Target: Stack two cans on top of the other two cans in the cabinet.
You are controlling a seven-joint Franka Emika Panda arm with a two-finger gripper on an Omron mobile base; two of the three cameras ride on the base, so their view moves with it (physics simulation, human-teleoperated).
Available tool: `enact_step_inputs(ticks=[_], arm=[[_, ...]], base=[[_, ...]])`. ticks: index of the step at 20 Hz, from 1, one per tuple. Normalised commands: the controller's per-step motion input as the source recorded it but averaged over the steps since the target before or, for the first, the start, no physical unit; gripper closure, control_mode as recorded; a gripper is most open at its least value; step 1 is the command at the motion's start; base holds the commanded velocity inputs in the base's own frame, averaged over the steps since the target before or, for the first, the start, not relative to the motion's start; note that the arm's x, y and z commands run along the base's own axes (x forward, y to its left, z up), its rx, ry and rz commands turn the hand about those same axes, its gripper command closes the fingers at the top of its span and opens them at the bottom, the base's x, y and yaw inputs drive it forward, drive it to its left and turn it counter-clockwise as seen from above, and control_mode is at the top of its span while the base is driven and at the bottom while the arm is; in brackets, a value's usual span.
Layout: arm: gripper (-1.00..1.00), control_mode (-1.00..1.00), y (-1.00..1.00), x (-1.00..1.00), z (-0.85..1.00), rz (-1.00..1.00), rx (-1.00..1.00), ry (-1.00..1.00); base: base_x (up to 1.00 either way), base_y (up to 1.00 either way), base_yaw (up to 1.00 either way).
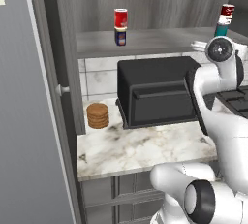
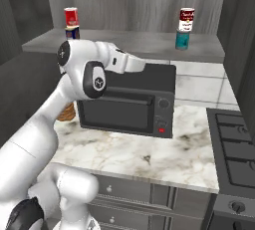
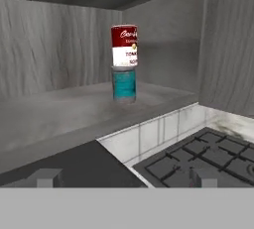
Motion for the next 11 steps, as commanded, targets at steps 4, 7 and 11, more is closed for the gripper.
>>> enact_step_inputs(ticks=[4,7,11], arm=[[-1.00,-1.00,0.59,-0.90,-0.09,0.05,0.00,-0.01],[-1.00,-1.00,0.58,-0.89,-0.07,0.06,0.00,0.00],[-1.00,-1.00,0.54,-0.88,-0.01,0.07,0.00,0.00]], base=[[0.00,0.00,0.00],[0.00,0.00,0.00],[0.00,0.00,0.00]])
